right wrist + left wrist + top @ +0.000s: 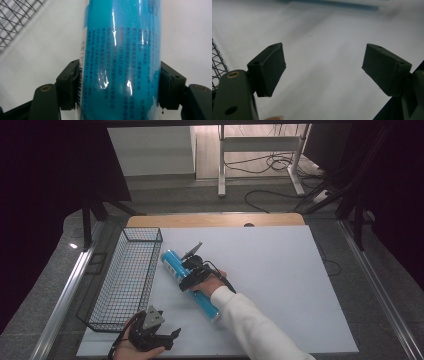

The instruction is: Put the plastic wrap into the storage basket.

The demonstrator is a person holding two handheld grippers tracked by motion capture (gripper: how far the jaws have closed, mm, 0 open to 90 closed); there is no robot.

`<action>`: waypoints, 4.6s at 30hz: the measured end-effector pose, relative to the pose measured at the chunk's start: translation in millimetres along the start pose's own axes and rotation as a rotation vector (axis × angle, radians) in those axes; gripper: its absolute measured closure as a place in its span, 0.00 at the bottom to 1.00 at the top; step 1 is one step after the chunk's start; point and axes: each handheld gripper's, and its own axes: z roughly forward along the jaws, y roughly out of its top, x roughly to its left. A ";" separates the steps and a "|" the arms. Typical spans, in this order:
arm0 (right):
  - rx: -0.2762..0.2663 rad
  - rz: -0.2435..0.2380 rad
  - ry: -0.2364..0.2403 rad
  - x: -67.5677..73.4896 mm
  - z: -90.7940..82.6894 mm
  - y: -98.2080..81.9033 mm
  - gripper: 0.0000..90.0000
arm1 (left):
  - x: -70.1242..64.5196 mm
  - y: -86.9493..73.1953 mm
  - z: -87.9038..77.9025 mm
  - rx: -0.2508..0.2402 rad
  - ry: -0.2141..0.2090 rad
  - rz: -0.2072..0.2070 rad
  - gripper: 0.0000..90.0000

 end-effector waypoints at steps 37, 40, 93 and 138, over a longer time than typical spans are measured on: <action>-0.343 0.187 0.142 -67.5 -134.2 -124.8 0.36 | -4.3 6.7 7.0 0.004 -0.012 0.000 0.20; -0.344 0.194 0.149 -69.1 -135.3 -128.5 0.36 | -3.9 7.5 7.3 0.001 -0.018 -0.002 0.20; -0.627 0.372 0.392 -25.3 -98.2 -151.4 0.36 | 41.6 127.0 75.1 -0.250 -0.848 -0.535 0.15; -0.713 0.305 0.334 -68.2 -156.3 -194.3 0.06 | 83.7 138.3 17.2 -0.215 -0.815 -0.473 0.35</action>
